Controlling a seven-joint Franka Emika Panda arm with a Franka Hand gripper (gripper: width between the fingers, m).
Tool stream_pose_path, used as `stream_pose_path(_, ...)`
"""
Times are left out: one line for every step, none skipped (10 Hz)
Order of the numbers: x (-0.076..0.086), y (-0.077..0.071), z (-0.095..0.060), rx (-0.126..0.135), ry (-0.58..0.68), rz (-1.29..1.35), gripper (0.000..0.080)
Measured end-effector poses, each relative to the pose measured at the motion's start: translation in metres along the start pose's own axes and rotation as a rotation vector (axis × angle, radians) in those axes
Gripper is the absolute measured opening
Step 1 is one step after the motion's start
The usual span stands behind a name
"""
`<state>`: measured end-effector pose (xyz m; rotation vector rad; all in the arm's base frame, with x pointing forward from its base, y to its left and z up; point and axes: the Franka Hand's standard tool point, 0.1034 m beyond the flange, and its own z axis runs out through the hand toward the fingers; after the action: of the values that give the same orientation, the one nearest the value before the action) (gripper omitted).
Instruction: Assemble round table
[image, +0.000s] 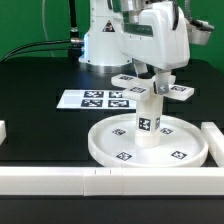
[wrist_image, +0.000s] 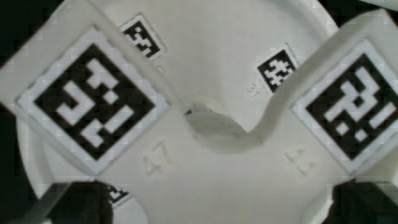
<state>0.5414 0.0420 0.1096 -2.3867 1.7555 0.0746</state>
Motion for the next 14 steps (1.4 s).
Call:
stream_pose_path(-0.002,-0.002,-0.009,0.002,-0.008,-0.017,0.0641)
stream_pose_path(-0.004,-0.003,-0.016,0.007,-0.012,-0.019,0.0647)
stream_pose_path(-0.007,-0.003,-0.021,0.001,-0.019,-0.035,0.0647)
stream_pose_path(-0.007,-0.002,-0.018,-0.001,-0.019,-0.077,0.0649)
stream_pose_path(-0.007,-0.002,-0.017,-0.003,-0.020,-0.080,0.0649)
stream_pose_path(-0.008,-0.002,-0.017,-0.004,-0.019,-0.105,0.0649)
stream_pose_path(-0.011,-0.002,-0.014,-0.022,-0.001,-0.306,0.0649)
stream_pose_path(-0.015,-0.002,-0.013,-0.031,0.004,-0.438,0.0649)
stream_pose_path(-0.017,-0.002,-0.013,-0.036,0.000,-0.581,0.0649)
stream_pose_path(-0.021,-0.001,-0.013,-0.050,-0.001,-0.702,0.0649)
stream_pose_path(-0.028,-0.001,-0.014,-0.056,0.024,-0.811,0.0649)
stream_pose_path(-0.030,-0.001,-0.013,-0.058,0.021,-0.896,0.0649)
stream_pose_path(-0.028,-0.001,-0.013,-0.060,0.019,-0.960,0.0649)
stream_pose_path(-0.029,-0.001,-0.013,-0.061,0.018,-0.997,0.0649)
